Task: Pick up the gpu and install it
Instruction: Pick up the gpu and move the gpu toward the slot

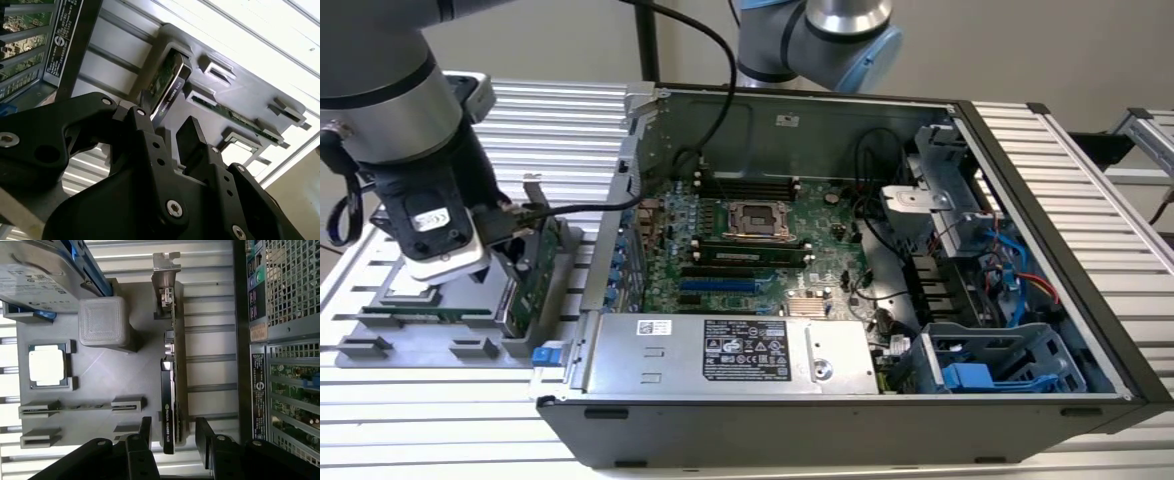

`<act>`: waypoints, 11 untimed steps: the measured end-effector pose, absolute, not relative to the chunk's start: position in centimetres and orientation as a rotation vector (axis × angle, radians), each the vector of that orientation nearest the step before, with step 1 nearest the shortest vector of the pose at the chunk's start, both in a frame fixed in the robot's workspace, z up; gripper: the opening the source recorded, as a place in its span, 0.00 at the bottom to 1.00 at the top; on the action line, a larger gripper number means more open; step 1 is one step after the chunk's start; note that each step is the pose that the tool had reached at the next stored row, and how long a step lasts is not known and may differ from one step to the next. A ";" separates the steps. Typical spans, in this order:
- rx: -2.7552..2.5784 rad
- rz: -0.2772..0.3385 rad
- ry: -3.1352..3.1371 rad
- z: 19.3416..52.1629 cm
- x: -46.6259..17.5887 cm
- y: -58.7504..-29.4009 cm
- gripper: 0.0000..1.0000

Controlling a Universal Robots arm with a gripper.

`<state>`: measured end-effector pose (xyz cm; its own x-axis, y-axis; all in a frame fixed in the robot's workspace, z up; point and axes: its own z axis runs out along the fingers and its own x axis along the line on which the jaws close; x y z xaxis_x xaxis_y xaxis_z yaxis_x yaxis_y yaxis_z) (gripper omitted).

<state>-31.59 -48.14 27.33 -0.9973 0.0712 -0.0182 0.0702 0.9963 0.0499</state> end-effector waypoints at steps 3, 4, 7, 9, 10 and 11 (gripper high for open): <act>0.110 0.077 3.119 27.0 -31.6 -48.1 1.00; 0.110 0.077 3.119 26.9 -31.6 -48.1 1.00; 0.111 0.077 3.119 26.6 -31.6 -48.1 1.00; 0.110 0.077 3.119 26.4 -31.6 -48.1 1.00; 0.110 0.077 3.119 26.3 -31.6 -48.1 1.00; 0.111 0.077 3.119 26.2 -31.6 -48.1 1.00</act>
<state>-31.61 -48.14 26.24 -0.9973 0.0712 -0.0181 0.0702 0.9963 0.0499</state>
